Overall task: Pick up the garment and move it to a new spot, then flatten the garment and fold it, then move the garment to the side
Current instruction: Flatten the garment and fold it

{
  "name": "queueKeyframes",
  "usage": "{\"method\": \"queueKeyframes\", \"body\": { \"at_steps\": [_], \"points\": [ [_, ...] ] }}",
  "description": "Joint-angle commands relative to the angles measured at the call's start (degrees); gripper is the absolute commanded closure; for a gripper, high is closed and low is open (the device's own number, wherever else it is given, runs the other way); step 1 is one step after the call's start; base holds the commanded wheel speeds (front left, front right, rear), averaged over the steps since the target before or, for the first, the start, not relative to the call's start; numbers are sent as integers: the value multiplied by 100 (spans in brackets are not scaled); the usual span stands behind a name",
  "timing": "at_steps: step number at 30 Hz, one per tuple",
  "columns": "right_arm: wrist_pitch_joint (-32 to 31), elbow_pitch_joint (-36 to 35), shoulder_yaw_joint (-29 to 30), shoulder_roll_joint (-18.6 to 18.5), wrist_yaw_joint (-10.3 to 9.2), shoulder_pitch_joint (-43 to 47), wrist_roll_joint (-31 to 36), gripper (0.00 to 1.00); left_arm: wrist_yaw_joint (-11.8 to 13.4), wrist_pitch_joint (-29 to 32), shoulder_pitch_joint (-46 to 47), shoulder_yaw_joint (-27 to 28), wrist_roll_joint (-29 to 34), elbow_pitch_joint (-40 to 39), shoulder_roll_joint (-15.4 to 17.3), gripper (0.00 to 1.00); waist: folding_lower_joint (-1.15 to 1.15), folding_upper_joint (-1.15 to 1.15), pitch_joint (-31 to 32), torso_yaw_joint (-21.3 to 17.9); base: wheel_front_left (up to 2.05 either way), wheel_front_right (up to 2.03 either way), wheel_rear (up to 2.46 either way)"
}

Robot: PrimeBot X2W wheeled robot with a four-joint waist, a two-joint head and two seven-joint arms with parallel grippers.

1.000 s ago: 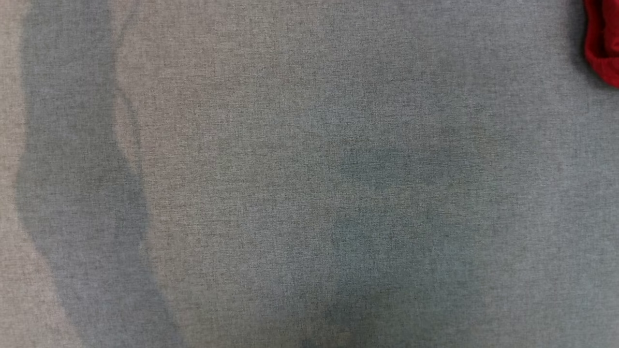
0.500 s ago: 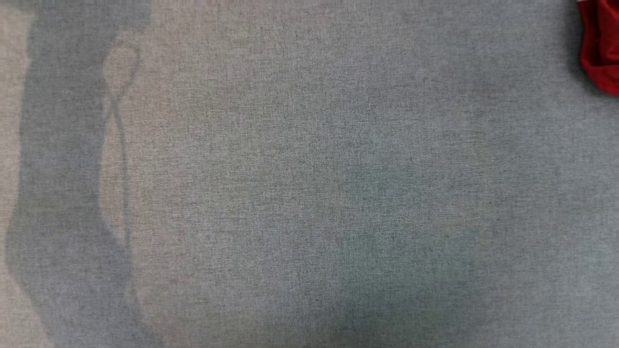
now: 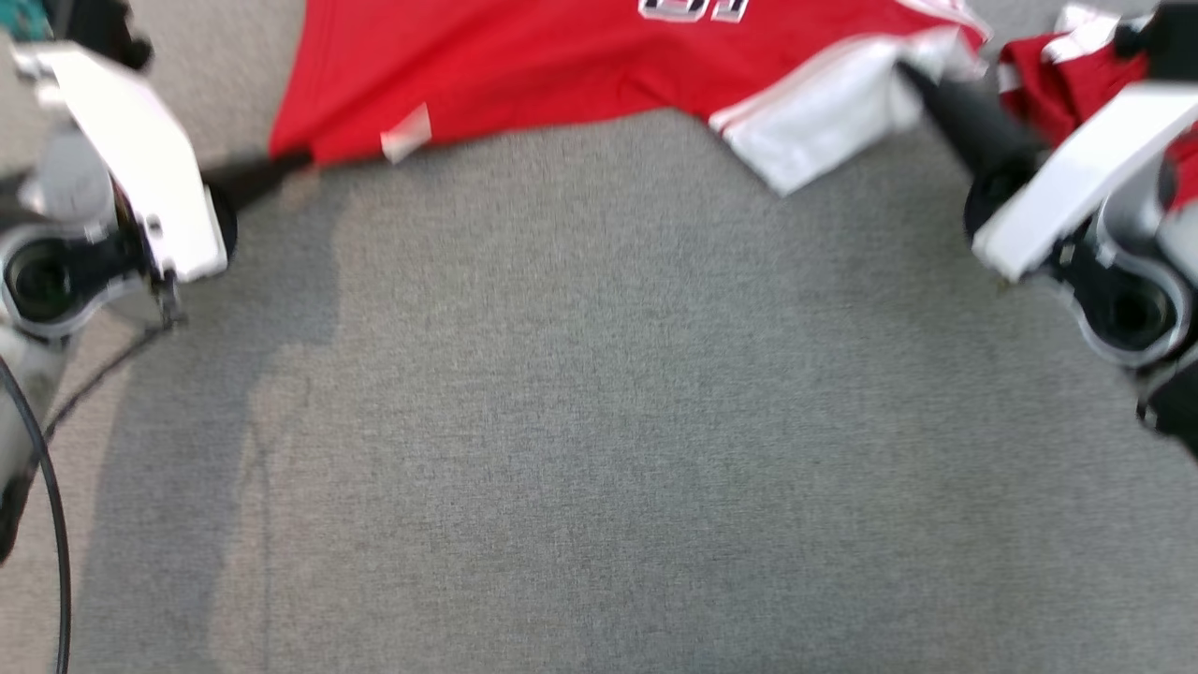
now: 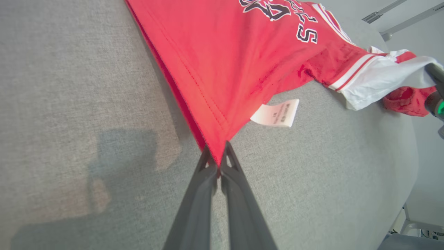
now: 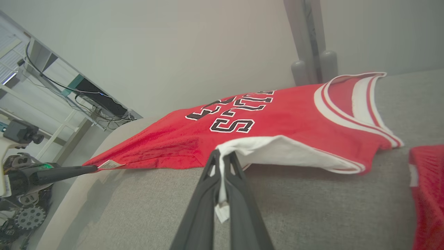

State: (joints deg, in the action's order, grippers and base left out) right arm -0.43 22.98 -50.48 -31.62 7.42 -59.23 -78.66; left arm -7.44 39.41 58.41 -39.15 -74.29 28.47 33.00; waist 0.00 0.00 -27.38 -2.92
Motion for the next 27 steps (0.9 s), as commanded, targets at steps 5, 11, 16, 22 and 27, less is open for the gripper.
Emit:
{"method": "queueKeyframes", "body": {
  "at_steps": [5,11,16,22,27],
  "points": [
    [-406,-286,-322,-342,14,631,-382,100,-6,98,-789,-230,-264,-276,403,100,0,0,809,-15,0,0,0],
    [-762,-533,-375,-706,14,1055,-865,100,-6,-2,-1346,-329,-402,-476,692,100,0,0,1259,15,0,0,0],
    [-1443,-756,-484,-1176,14,1664,-1545,100,-6,-64,-1929,-435,-549,-751,988,100,0,0,1665,60,0,0,0],
    [-1440,-1188,-489,-1501,14,2252,-1851,100,-6,-168,-2486,-539,-601,-1278,1250,100,0,0,1896,84,0,0,0],
    [-1265,-1706,-466,-1850,14,2796,-2058,100,42,-243,-2943,-639,-572,-1857,1508,100,0,0,2034,113,0,0,0]
  ]
}}
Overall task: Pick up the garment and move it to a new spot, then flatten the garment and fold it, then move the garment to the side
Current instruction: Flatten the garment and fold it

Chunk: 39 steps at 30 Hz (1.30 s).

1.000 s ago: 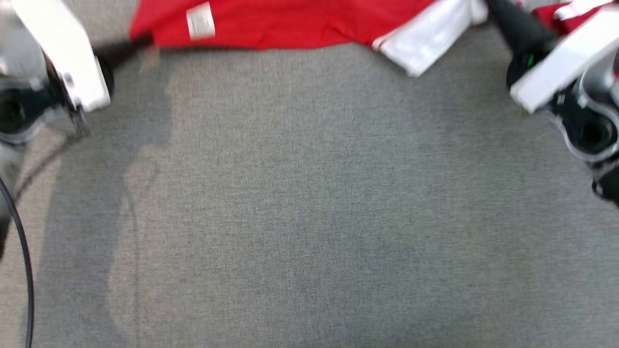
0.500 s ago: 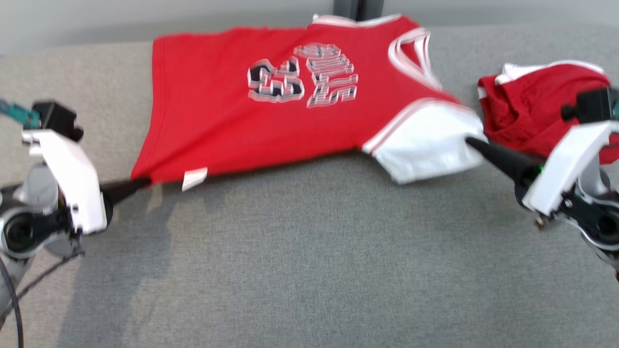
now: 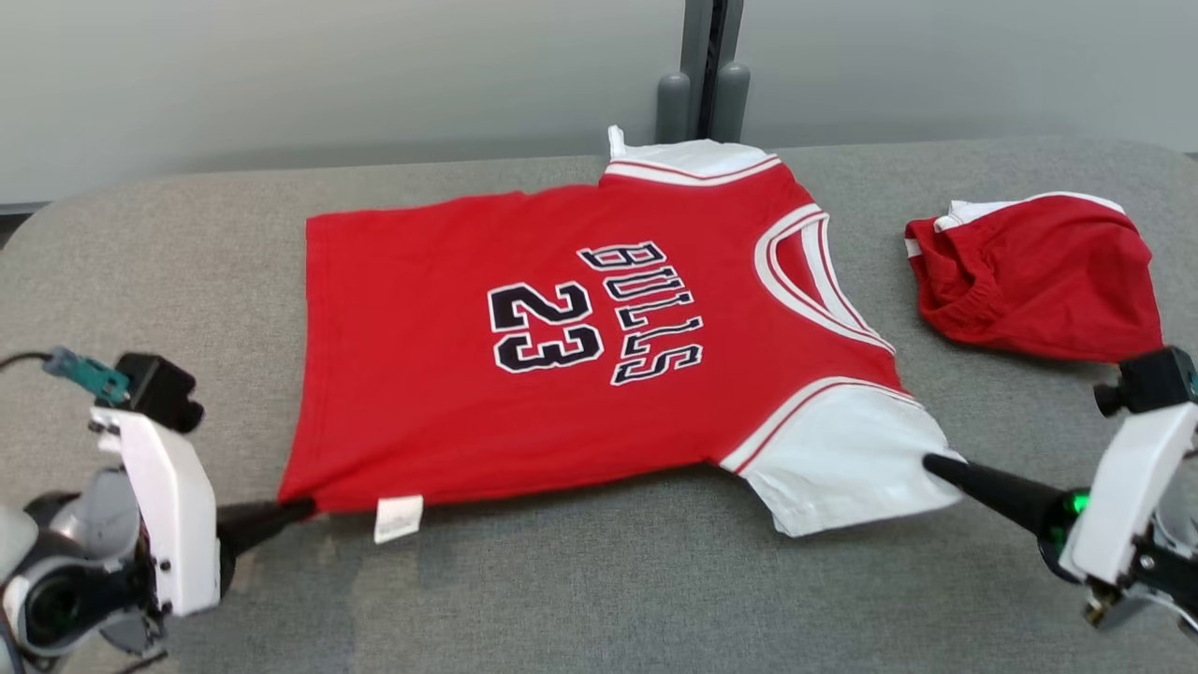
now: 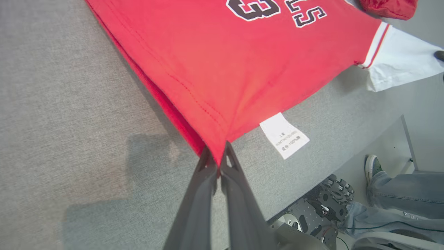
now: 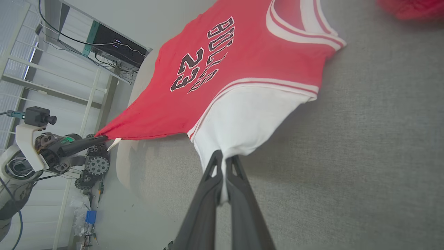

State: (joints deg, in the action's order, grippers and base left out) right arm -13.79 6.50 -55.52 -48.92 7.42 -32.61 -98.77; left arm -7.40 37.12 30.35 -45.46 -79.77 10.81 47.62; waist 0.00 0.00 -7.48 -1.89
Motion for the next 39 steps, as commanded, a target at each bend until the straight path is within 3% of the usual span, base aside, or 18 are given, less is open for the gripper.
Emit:
{"method": "queueKeyframes", "body": {
  "at_steps": [1,14,20,28,39],
  "points": [
    [131,-181,27,-209,14,265,-62,100,64,-20,-241,-33,-12,-243,134,100,0,0,71,14,0,0,0],
    [993,-1416,-440,-1586,14,1577,-47,100,804,-323,-1452,-174,7,-2150,1033,100,0,0,206,60,0,0,0],
    [1101,-1623,-564,-1779,14,1451,128,100,944,-313,-1496,-145,9,-2362,1124,100,0,0,136,42,0,0,0],
    [340,-1405,-717,-1525,14,685,16,100,827,347,-807,-174,-130,-2124,806,100,0,0,-96,133,0,0,0],
    [-859,-441,-834,-1203,14,-772,-336,100,732,1637,611,-327,-181,-697,63,100,0,0,-342,285,0,0,0]
  ]
}}
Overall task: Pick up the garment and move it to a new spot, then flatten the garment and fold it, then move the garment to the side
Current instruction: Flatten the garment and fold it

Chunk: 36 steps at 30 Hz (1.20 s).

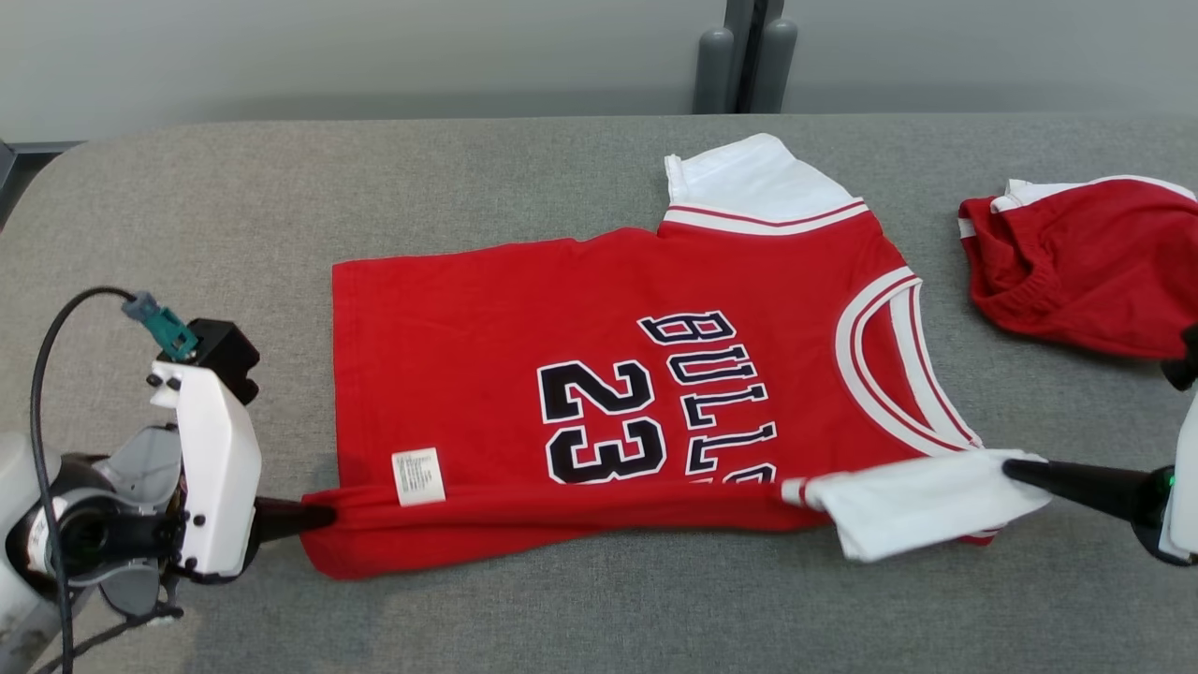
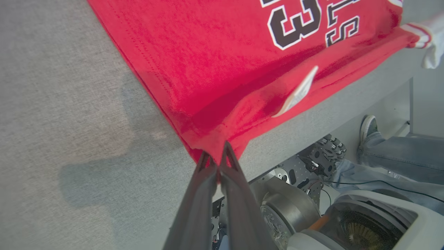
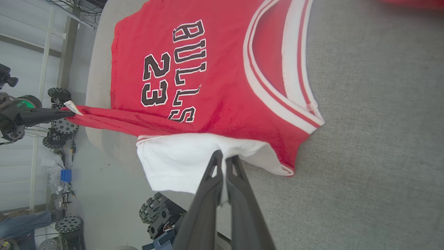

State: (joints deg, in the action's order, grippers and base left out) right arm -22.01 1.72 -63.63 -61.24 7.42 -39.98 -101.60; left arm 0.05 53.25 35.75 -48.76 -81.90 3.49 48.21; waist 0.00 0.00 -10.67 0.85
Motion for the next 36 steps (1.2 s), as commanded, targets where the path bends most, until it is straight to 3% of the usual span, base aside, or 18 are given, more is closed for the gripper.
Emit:
{"method": "queueKeyframes", "body": {
  "at_steps": [1,6,20,36],
  "points": [
    [-152,158,-69,59,14,-156,-48,100,-15,94,151,-23,64,159,-37,100,0,0,-40,16,0,0,0],
    [-490,712,-260,295,14,-641,-115,100,-83,278,443,-92,140,659,-242,100,0,0,-106,14,0,0,0],
    [-677,1556,-667,947,14,-1446,-177,100,-410,81,932,-124,362,1491,-836,100,0,0,-372,-10,0,0,0],
    [-627,2074,-836,1418,14,-1839,-106,100,-607,-81,1154,-181,509,2191,-1096,100,0,0,-460,-127,0,0,0]
  ]
}}
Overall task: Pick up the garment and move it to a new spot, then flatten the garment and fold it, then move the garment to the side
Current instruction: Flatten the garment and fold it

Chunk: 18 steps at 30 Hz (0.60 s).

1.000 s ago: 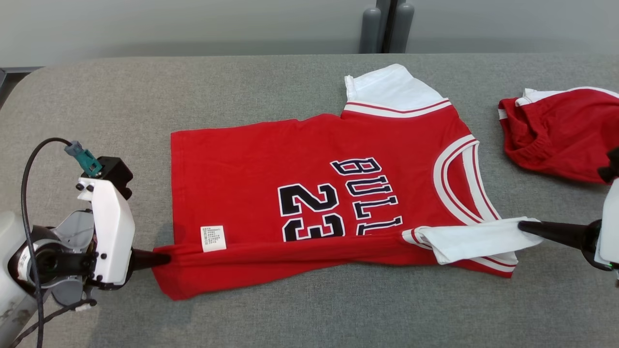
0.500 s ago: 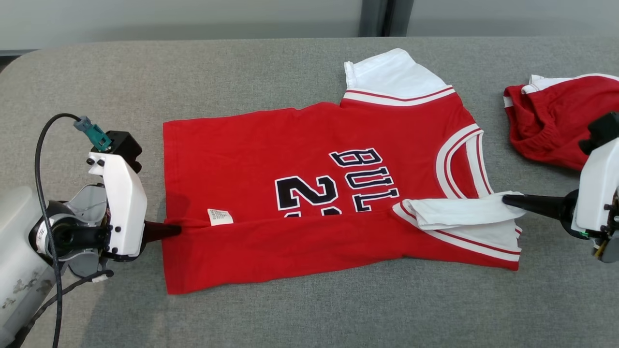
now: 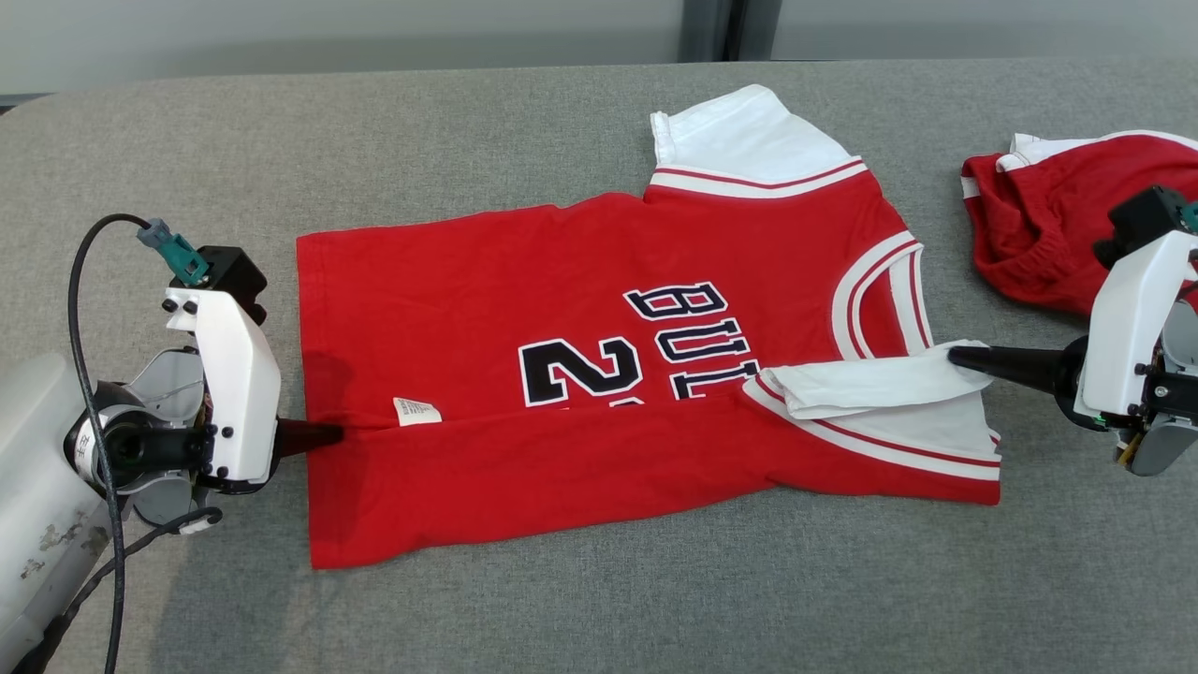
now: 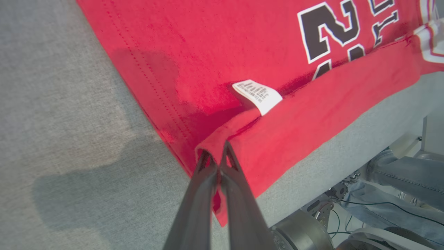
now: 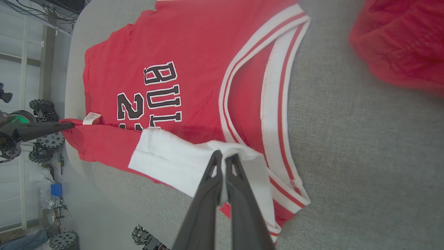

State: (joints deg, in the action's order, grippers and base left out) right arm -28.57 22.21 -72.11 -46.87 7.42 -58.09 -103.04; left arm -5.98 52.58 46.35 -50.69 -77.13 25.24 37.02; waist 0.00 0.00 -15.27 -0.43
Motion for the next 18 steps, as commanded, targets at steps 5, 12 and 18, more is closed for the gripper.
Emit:
{"method": "queueKeyframes", "body": {
  "at_steps": [5,12,18],
  "points": [
    [191,81,-4,50,14,-107,61,62,-59,-71,129,-13,56,161,-56,100,0,0,14,-4,0,0,0],
    [545,127,24,125,14,-106,2,0,-113,-265,125,0,96,243,-89,0,0,0,77,-9,0,0,0],
    [867,46,77,100,14,55,-130,0,-147,-439,55,2,117,297,-85,0,0,0,194,1,0,0,0]
  ]
}}
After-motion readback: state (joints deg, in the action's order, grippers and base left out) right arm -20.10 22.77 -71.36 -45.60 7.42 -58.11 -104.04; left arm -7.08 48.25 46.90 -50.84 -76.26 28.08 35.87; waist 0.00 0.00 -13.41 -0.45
